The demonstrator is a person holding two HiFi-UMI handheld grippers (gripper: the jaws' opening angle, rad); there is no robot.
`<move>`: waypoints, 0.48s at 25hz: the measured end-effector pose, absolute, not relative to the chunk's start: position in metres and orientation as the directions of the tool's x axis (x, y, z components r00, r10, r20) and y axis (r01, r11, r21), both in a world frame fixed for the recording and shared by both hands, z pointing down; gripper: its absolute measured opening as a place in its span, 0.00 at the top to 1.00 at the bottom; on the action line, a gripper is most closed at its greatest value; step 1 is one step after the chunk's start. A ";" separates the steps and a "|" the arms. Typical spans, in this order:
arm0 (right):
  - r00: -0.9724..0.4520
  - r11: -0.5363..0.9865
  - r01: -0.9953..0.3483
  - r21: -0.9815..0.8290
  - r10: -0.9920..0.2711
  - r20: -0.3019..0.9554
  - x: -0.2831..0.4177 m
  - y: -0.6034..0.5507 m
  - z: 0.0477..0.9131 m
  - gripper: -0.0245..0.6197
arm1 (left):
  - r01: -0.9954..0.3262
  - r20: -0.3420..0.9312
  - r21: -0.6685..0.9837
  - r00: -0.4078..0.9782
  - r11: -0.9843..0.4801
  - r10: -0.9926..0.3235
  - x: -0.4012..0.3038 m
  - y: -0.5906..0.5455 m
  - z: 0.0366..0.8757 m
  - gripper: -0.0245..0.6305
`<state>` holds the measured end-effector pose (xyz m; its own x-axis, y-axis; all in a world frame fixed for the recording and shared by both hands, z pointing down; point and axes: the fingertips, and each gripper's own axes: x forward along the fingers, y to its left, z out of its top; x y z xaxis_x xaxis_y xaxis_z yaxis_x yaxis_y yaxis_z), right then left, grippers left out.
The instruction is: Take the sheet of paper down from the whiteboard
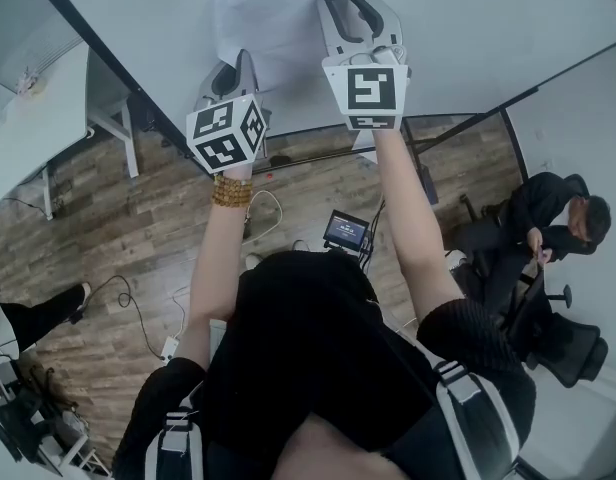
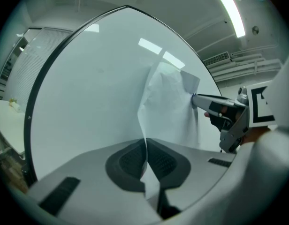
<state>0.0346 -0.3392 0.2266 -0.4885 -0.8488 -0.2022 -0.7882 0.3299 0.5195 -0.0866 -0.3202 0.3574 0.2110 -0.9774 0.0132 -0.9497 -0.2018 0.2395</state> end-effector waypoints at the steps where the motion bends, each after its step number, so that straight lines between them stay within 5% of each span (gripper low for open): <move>1: -0.488 0.329 -0.788 0.521 -0.849 -0.202 0.035 -0.338 0.227 0.78 | -0.949 0.014 0.241 0.211 -0.202 -0.977 -0.086 -0.320 0.358 0.95; 12: -0.485 0.326 -0.788 0.522 -0.851 -0.202 0.038 -0.332 0.229 0.78 | -0.946 0.018 0.255 0.214 -0.202 -0.977 -0.086 -0.322 0.358 0.95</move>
